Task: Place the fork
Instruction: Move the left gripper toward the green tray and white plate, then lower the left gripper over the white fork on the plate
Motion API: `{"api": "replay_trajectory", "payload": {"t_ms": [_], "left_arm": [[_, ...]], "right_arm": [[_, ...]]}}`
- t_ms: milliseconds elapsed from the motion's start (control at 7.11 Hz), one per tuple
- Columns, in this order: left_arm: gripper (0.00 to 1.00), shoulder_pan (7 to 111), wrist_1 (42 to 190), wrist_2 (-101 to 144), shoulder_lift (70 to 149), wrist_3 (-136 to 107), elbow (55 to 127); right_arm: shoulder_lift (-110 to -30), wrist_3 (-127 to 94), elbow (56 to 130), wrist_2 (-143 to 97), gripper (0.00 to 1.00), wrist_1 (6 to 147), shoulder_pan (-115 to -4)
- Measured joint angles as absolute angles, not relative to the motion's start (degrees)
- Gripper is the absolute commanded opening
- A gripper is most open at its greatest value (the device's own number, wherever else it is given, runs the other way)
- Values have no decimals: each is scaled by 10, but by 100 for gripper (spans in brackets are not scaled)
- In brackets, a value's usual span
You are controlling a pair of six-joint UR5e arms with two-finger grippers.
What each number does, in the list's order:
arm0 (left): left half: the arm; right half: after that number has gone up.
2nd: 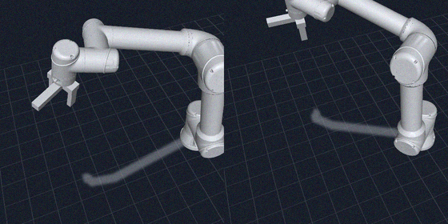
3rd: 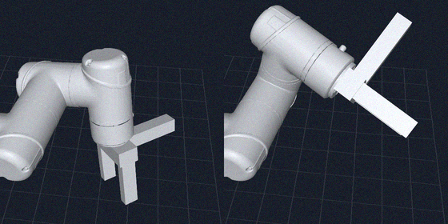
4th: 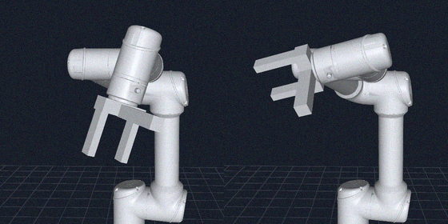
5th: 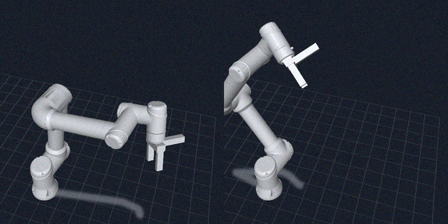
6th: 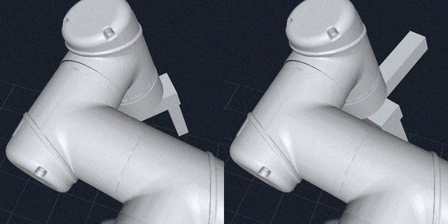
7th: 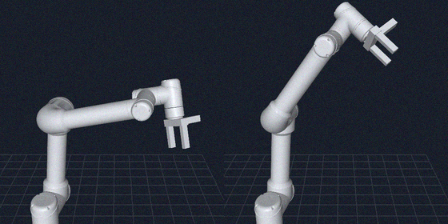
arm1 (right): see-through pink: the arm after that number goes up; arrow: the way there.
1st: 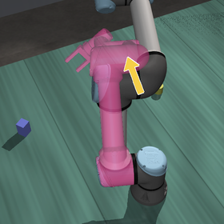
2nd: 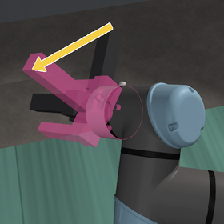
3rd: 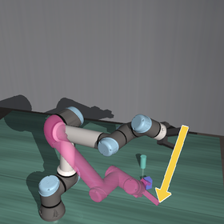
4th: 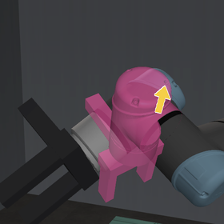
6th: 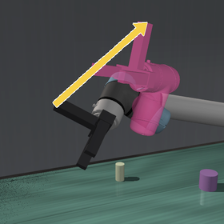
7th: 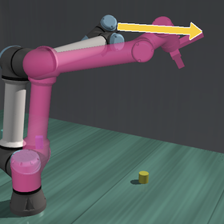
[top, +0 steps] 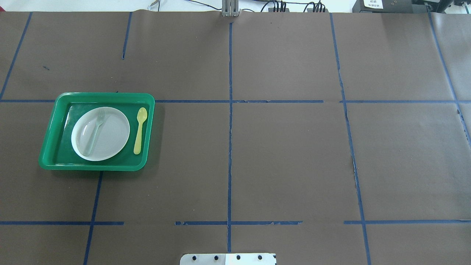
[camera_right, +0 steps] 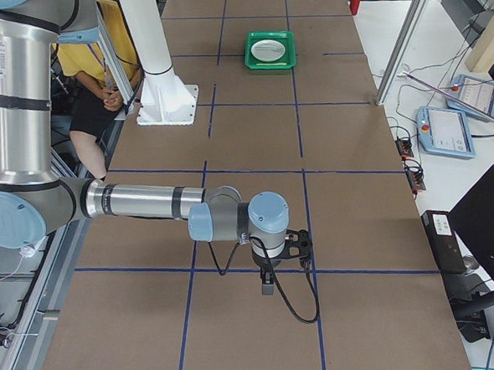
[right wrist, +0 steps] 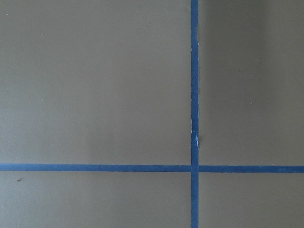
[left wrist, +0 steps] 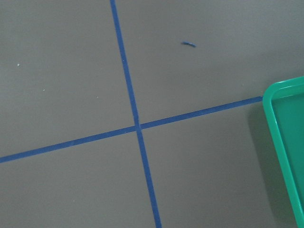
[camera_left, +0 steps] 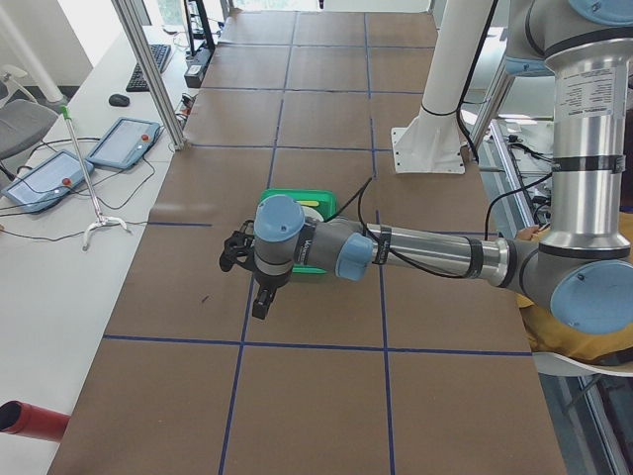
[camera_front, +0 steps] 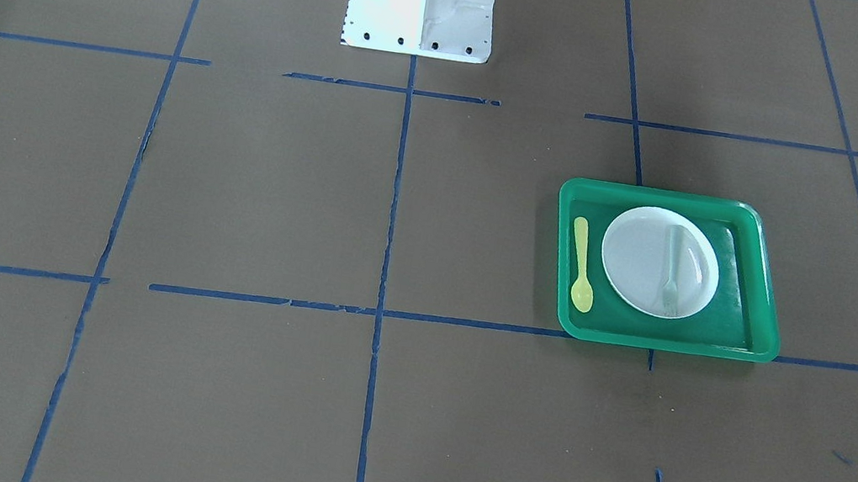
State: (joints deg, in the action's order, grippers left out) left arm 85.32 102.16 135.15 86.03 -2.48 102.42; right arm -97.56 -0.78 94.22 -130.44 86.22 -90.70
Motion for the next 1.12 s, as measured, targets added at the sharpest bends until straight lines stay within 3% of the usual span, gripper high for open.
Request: {"api": "replay_trajectory", "payload": {"t_ms": [562, 1125], "left_arm": [[100, 672, 1078, 1254, 905, -278, 1070], [96, 509, 1140, 1147, 947, -442, 1028]], "right_arm": [[-976, -8, 942, -1305, 100, 862, -907], [-976, -8, 942, -1305, 100, 862, -907]]}}
